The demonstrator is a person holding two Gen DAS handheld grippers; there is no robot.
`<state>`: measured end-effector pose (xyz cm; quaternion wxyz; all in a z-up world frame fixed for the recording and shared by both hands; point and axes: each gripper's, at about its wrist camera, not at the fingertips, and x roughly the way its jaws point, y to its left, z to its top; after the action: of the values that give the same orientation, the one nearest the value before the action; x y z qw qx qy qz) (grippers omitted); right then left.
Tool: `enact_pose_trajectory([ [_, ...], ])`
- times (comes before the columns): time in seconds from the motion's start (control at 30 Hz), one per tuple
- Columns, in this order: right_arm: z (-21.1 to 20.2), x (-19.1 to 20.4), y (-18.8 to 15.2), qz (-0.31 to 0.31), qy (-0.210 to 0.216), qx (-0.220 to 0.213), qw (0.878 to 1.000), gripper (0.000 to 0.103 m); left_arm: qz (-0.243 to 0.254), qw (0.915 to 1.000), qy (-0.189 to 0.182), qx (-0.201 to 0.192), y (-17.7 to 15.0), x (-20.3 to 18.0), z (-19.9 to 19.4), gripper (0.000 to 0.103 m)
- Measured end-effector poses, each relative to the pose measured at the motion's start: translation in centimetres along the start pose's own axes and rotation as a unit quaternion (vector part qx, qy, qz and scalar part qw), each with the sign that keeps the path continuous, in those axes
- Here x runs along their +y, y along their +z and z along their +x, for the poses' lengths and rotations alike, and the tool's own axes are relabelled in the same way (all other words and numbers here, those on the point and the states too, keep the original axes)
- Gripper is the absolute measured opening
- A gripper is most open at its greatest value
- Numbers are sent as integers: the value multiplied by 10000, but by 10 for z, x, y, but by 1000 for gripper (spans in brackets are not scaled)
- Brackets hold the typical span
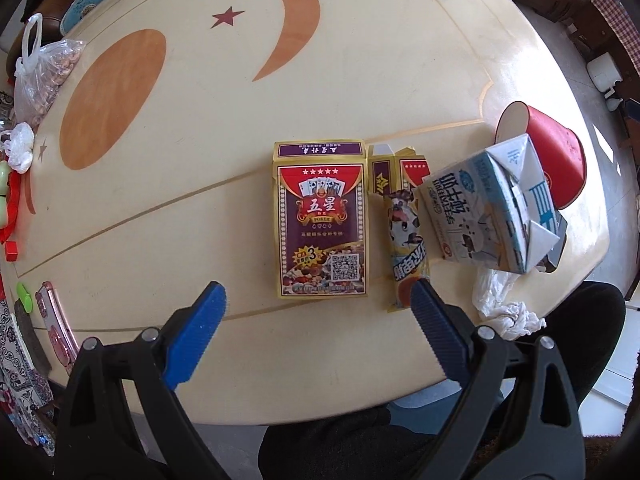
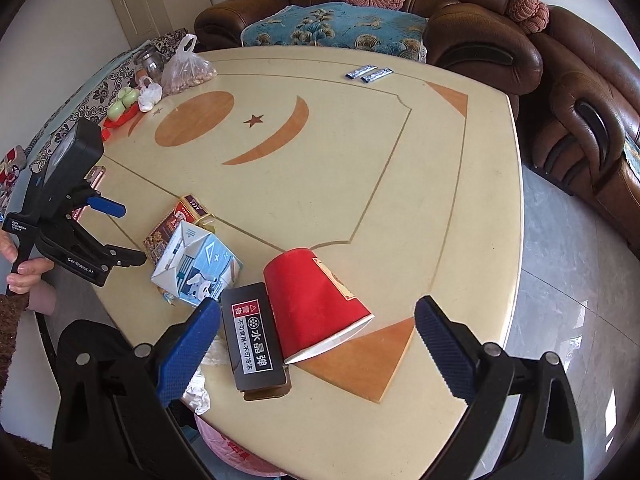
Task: Collect trash
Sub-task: 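Grasp the purple playing-card box with the left tool while the right tool grasps the red cup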
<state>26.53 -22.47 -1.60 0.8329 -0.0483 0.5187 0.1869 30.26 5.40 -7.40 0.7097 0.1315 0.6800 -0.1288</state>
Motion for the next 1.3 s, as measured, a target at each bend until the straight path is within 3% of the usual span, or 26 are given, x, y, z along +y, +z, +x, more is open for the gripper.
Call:
enact_pose_trajectory([
  [0.83, 87, 0, 6, -305, 76, 751, 9967, 95, 70, 9990, -144, 421, 39, 28, 62, 91],
  [0.9, 93, 2, 6, -333, 102, 796, 9962, 94, 104, 9991, -130, 401, 38, 32, 65, 91],
  [1.03, 103, 2, 6, -321, 197, 915, 9951, 82, 175, 9991, -120, 363, 41, 37, 67, 91],
  [1.3, 110, -2, 5, -145, 435, 943, 9945, 79, 323, 9991, -60, 283, 50, 18, 64, 88],
])
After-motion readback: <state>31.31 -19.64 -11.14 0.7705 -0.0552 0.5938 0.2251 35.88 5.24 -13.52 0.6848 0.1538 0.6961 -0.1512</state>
